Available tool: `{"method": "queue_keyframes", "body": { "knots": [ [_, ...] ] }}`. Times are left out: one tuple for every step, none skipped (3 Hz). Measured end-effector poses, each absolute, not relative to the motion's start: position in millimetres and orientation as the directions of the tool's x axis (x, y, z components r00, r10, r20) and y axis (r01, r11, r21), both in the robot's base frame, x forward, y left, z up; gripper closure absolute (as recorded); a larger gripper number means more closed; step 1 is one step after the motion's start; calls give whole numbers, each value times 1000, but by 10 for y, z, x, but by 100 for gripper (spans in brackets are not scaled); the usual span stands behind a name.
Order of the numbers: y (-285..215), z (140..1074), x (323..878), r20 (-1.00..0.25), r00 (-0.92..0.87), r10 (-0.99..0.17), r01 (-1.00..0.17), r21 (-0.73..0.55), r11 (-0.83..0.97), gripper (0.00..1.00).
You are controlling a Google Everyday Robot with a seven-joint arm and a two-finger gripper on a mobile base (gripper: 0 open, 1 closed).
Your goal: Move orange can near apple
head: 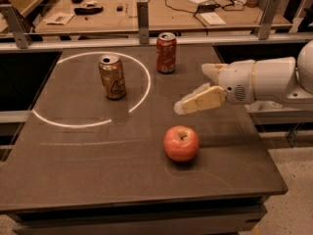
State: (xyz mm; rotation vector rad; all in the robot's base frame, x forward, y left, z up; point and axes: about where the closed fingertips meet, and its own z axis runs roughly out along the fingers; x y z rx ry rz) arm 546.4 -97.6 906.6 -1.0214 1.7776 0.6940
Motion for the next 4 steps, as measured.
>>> {"method": "queue_keyframes", "body": {
  "knots": [
    [-587, 8989, 5651, -934, -194, -301, -878, 28, 478, 0],
    [-587, 8989, 5651, -934, -194, -301, -878, 28, 478, 0],
    [-476, 8985, 5723, -941, -200, -273, -879, 49, 475, 0],
    [-229, 8924, 5926, -949, -184, -254, -882, 45, 470, 0]
  ]
}}
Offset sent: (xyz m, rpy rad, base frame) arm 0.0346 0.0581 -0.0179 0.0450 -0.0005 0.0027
